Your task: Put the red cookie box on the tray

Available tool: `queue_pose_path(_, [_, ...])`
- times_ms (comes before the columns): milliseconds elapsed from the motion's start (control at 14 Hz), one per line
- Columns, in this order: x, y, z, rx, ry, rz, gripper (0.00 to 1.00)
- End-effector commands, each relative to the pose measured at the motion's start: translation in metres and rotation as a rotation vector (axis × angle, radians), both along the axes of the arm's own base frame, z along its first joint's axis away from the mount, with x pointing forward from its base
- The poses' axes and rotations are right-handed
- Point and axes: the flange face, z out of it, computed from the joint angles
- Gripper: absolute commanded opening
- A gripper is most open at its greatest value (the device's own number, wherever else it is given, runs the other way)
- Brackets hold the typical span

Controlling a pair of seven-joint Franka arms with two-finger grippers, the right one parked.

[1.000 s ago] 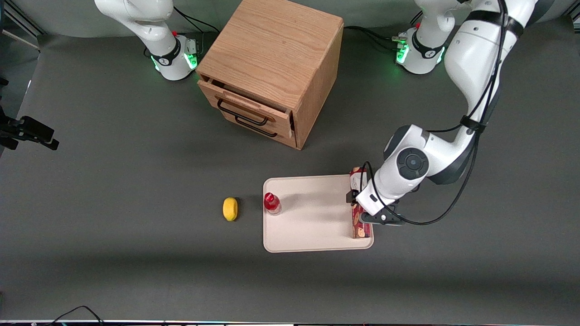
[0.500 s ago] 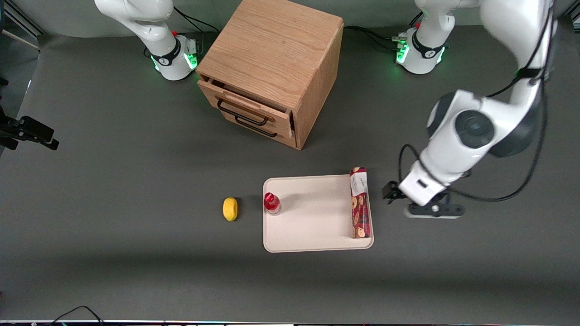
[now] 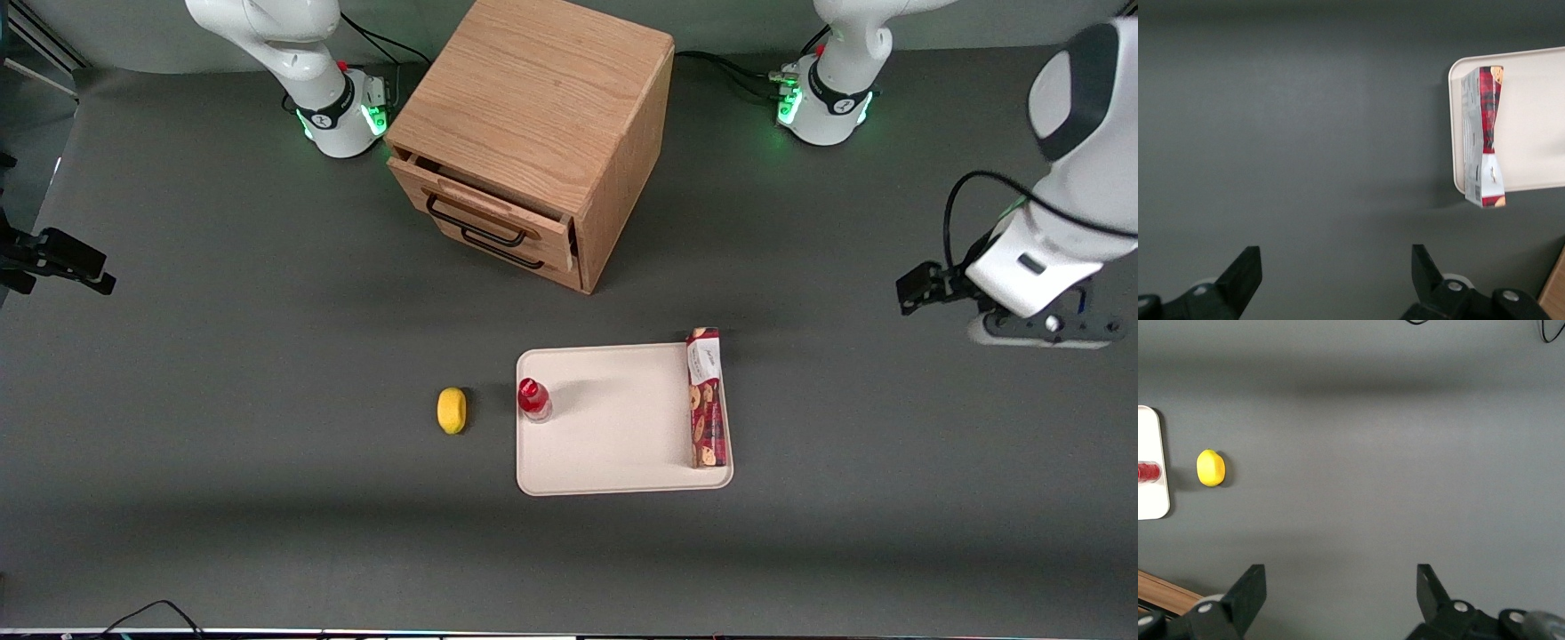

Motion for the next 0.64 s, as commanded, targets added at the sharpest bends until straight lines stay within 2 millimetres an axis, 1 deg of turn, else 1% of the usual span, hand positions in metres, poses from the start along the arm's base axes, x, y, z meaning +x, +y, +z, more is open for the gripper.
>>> queue_pose_path(0, [-0.028,-0.006,0.018,-0.015,-0.006,0.003,1.00])
queue_pose_path(143, [-0.041,-0.010,0.028,-0.041,-0.013,0.012,1.00])
queue_pose_path(286, [-0.052,-0.006,0.042,-0.048,-0.011,0.024,1.00])
queue_pose_path(357, [-0.056,-0.008,0.046,-0.068,-0.007,0.027,1.00])
queue_pose_path(429, [-0.058,-0.005,0.051,-0.072,-0.014,0.033,1.00])
queue_pose_path(571, [-0.057,0.004,0.051,-0.071,-0.014,0.039,1.00])
